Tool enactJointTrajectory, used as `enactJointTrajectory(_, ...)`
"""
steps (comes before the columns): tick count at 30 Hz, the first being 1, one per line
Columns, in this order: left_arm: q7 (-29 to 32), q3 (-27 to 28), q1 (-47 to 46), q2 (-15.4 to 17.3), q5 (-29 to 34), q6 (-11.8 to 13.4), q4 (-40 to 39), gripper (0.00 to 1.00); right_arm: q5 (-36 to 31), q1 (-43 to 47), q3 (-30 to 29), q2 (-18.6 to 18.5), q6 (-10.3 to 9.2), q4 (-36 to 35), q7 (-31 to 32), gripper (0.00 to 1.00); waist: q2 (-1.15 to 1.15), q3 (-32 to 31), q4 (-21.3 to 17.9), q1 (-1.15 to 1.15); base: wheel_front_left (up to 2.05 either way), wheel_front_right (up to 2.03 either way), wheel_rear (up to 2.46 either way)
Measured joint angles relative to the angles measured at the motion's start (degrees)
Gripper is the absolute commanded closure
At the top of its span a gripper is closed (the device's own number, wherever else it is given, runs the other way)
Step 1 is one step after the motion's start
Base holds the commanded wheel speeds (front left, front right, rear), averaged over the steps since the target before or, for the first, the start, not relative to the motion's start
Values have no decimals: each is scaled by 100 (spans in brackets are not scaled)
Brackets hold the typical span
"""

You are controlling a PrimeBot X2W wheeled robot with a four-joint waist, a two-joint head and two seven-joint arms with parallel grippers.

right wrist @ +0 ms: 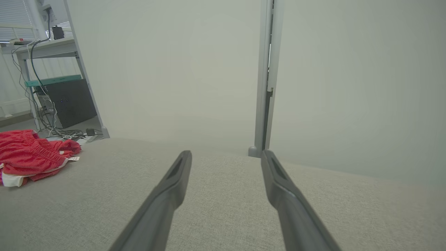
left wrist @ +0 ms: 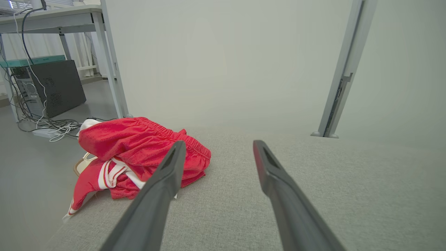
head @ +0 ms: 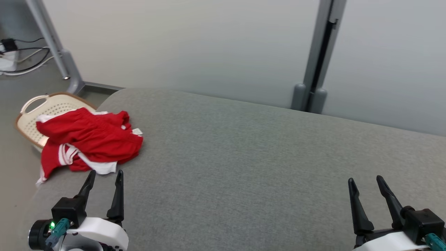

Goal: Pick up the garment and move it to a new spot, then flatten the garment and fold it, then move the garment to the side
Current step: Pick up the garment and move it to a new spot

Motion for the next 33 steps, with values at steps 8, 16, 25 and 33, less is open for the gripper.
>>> enactJointTrajectory(8,2,110,-33,105,-105,55,-131,0,-18,-126,179,55,0,-12,-11,0,0,75,830,0,0,0,0)
enactJointTrajectory(16,-2,194,27,84,-209,152,-334,0,-23,-302,282,18,1,35,15,0,0,234,1039,0,0,0,0)
enactJointTrajectory(25,-12,168,32,79,-253,160,-397,0,-19,-353,283,-41,1,63,31,0,0,252,1057,0,0,0,0)
enactJointTrajectory(33,0,-46,-441,-9,-263,107,-108,0,-62,-315,191,-70,1,-211,211,0,0,371,1007,0,0,0,0)
